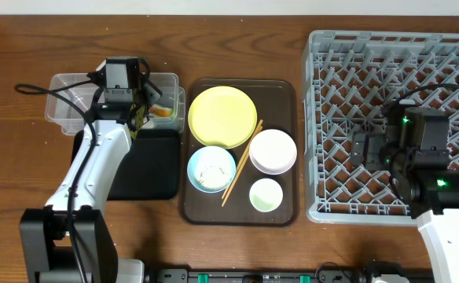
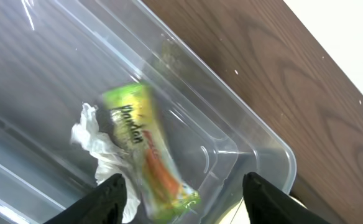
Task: Sort waste into correct bins and load items into the dishwasher rack
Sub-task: 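Move the wrapper left and release it into the clear bin, then grasp the rim of the light-blue rice bowl with the left gripper, then carry the bowl over the black tray and tip the rice out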
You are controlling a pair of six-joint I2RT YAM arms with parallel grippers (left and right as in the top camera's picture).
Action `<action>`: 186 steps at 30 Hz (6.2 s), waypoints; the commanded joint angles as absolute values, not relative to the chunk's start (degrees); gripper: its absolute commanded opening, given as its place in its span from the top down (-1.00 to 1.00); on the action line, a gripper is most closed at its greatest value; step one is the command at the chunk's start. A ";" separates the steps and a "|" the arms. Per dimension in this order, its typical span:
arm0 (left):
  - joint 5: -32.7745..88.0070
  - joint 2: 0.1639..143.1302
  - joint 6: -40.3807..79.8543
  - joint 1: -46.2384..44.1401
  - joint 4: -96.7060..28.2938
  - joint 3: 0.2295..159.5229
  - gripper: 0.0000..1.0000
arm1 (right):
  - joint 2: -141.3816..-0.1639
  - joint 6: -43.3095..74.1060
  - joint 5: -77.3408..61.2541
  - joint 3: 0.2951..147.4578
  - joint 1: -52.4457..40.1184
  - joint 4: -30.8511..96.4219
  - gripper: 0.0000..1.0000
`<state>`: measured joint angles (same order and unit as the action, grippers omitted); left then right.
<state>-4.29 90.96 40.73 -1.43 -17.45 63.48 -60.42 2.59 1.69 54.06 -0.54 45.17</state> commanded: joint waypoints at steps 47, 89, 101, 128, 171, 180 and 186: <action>-4.97 93.01 26.39 -33.56 -42.30 63.99 -0.60 | -60.25 3.14 1.45 55.29 -0.12 44.77 -0.99; -0.67 99.07 29.61 -41.17 -41.21 64.01 0.88 | -60.23 3.11 1.45 55.29 -0.12 45.91 -0.99; -0.62 80.77 26.57 -36.49 -50.11 64.05 0.88 | -60.23 3.11 1.48 55.29 -0.12 45.87 -0.99; 39.18 78.41 2.35 6.17 -58.04 63.99 0.88 | -60.23 3.11 1.45 55.29 -0.12 45.93 -0.98; 88.47 106.96 -10.02 33.63 -68.75 63.99 0.88 | -60.25 2.68 1.50 55.29 -0.12 46.15 -0.99; 89.43 106.96 -7.11 33.69 -69.89 63.99 0.88 | -60.25 2.68 1.50 55.29 -0.12 46.33 -0.98; 90.11 106.89 -6.98 33.76 -72.31 63.99 0.88 | -60.23 2.70 1.50 55.29 -0.12 46.35 -0.99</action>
<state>88.62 106.78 -5.80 33.34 -72.29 63.57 -60.42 2.57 1.69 54.22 -0.54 46.17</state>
